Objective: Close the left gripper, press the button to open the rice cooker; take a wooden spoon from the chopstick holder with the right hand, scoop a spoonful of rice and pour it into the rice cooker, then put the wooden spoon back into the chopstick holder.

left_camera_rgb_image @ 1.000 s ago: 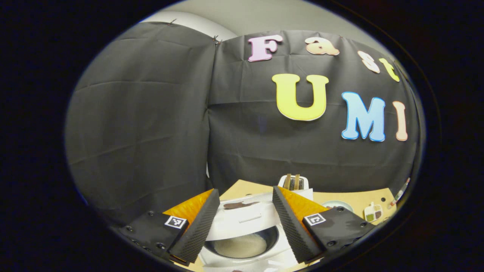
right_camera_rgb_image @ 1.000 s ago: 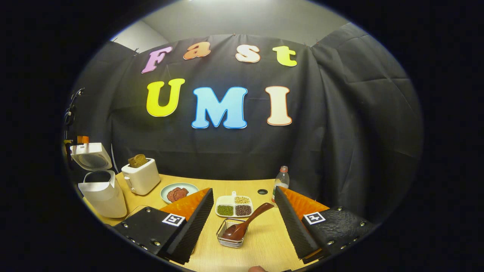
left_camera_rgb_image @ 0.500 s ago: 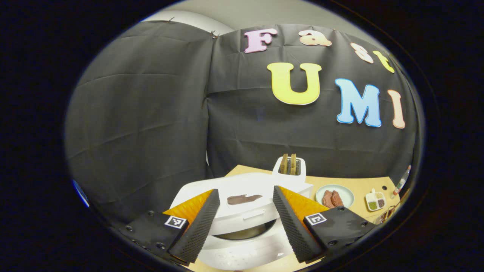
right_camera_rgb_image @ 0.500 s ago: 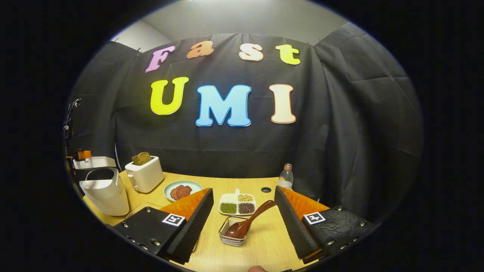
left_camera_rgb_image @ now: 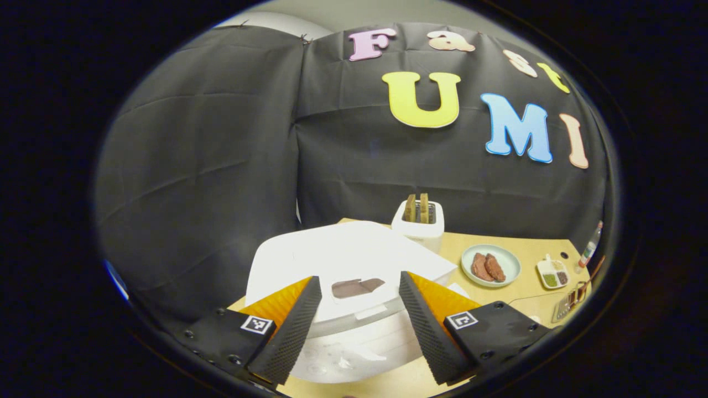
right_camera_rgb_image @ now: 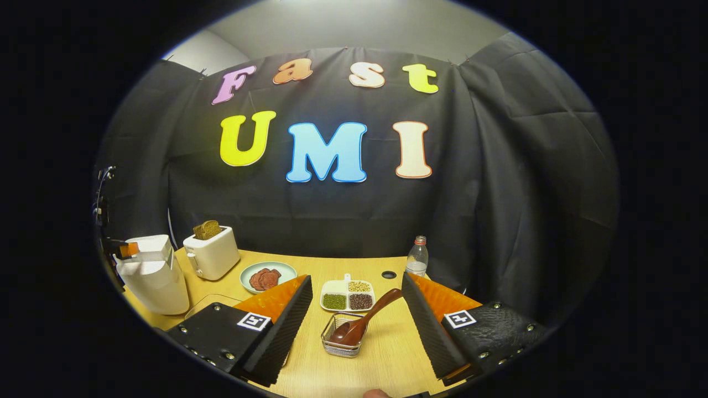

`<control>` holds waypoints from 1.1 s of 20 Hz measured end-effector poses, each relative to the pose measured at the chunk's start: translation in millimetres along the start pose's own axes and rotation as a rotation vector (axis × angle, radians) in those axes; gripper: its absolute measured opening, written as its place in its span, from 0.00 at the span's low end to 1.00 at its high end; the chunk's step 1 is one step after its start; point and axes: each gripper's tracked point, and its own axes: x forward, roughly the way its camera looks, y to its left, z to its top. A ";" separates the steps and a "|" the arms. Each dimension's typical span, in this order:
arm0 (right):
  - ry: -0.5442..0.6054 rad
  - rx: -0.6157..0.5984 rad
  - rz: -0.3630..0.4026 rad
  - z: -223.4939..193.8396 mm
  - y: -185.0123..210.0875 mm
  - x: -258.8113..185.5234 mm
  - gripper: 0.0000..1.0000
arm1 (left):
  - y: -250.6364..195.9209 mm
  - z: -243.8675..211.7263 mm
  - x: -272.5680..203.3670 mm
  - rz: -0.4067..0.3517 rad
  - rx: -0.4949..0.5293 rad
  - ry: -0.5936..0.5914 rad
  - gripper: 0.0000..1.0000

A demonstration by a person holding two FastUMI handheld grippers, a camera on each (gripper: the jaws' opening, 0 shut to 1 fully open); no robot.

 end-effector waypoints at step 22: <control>-0.036 -0.031 0.116 17.9 66.4 4.6 0.98 | -5.7 -6.0 -3.9 -0.015 0.045 -0.053 1.00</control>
